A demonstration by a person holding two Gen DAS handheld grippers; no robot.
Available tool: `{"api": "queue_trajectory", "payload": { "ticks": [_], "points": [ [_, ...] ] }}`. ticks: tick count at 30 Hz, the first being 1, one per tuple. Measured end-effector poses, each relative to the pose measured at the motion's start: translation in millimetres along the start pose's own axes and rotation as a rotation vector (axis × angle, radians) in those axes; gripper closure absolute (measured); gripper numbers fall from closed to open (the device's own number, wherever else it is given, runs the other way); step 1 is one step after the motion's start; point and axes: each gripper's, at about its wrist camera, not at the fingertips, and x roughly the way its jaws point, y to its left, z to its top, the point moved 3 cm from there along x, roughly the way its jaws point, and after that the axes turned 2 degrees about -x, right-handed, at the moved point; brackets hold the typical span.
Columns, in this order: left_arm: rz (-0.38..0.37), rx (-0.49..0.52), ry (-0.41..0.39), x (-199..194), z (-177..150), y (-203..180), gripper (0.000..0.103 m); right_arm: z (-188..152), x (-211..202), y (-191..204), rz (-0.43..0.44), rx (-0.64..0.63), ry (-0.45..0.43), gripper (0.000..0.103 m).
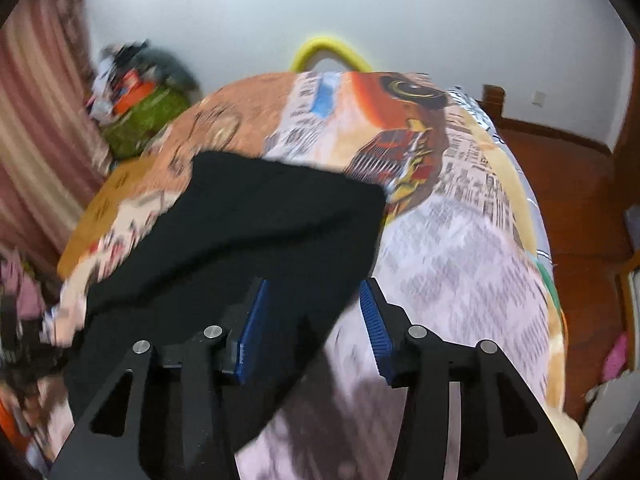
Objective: Fold small clothes
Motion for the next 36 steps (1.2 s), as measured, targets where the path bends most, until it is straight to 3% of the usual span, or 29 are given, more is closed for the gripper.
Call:
{"api": "queue_trajectory", "payload": {
  "ticks": [5,12,14,16,18,21,25,36],
  "points": [
    [-0.067,0.046,-0.007,-12,-19,-35,0.093,-37,-26,21,0.028,-0.071,0.056,0.059],
    [-0.045,0.071,-0.037,-27,-28,-50,0.093,-75,-35,41,0.045,-0.143,0.130,0.059],
    [-0.029,0.064,-0.064,-38,-29,-41,0.089,-86,-30,43,0.054,-0.137,0.161,0.059],
    [-0.026,0.046,-0.094,-49,-25,-30,0.077,-97,-24,46,0.072,-0.125,0.193,0.059],
    [-0.003,0.019,-0.127,-59,-17,-16,0.069,-109,-18,49,0.088,-0.122,0.226,0.059],
    [0.033,-0.012,-0.166,-71,5,0,0.068,-123,-9,53,0.094,-0.129,0.260,0.059],
    [0.011,-0.026,-0.168,-67,38,8,0.061,-124,-10,51,0.099,-0.114,0.239,0.059],
    [0.006,0.032,-0.080,17,131,-34,0.053,-129,-10,51,0.098,-0.127,0.222,0.059]
  ]
}}
